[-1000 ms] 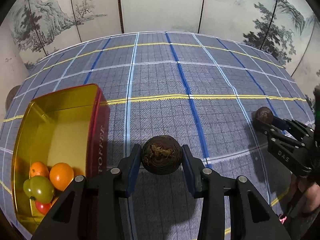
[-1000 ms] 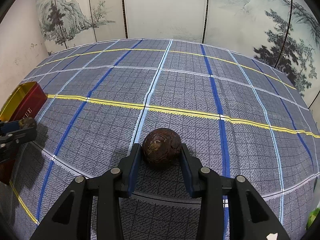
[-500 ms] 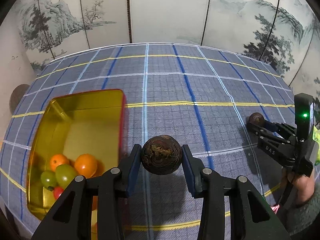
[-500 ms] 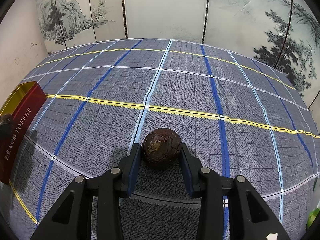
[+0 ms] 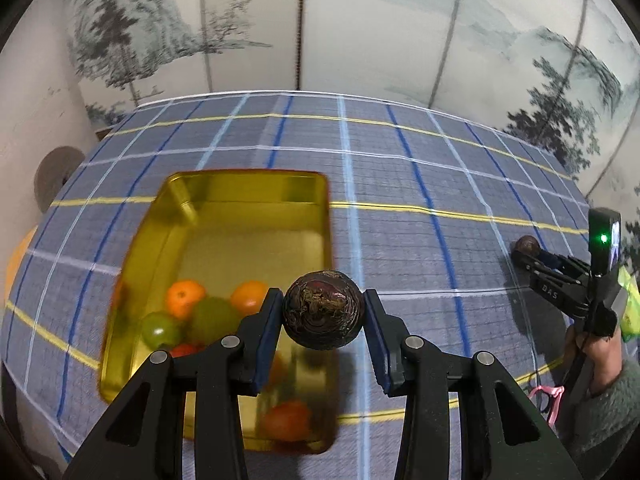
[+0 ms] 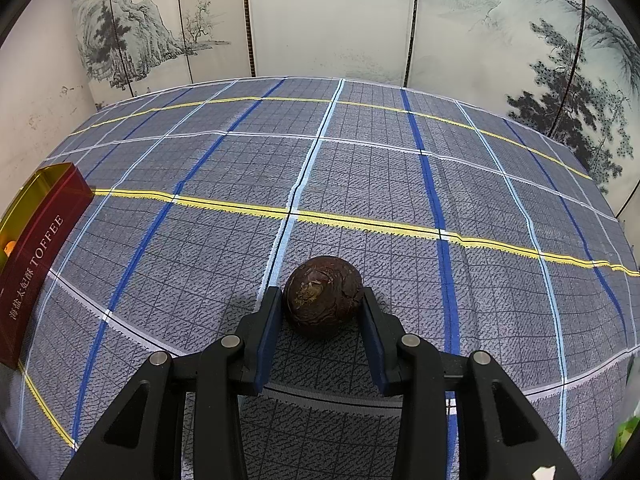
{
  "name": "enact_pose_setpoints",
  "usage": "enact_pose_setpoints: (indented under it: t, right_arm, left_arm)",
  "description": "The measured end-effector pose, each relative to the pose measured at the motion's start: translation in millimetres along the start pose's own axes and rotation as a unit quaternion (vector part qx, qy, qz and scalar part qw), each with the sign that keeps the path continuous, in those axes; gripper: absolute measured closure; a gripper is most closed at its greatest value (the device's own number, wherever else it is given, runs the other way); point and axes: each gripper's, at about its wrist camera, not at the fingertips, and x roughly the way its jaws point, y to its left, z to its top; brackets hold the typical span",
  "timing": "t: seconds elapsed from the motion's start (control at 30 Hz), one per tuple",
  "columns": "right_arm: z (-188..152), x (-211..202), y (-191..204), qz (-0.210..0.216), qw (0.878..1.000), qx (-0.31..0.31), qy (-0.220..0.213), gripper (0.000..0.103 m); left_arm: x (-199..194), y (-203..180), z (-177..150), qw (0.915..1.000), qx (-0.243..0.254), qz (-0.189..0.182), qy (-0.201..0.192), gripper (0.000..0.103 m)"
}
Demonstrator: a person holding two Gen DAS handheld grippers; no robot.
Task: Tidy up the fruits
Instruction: 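Carry the brown passion fruit over the tin tray with the left gripper, then lower the passion fruit into the tray and open the left gripper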
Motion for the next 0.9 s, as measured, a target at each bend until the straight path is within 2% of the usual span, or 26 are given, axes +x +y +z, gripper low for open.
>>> enact_pose_setpoints:
  t: [0.27,0.4,0.6,0.9]
  right_arm:
    - [0,0,0,0.000,1.000,0.000,0.000,0.067]
    - [0,0,0,0.000,1.000,0.000,0.000,0.067]
    - [0,0,0,0.000,1.000,0.000,0.000,0.067]
    - [0,0,0,0.000,1.000,0.000,0.000,0.067]
  left_arm:
    - [-7,54,-10,0.9988,-0.046,0.017,0.009,0.062]
    - [-9,70,-19,0.9981,-0.053,0.025,0.016,0.062]
    - [-7,79,-34,0.9977,-0.055,0.024,0.032,0.062]
    - [4,78,-38,0.9978,-0.046,0.023,0.043,0.062]
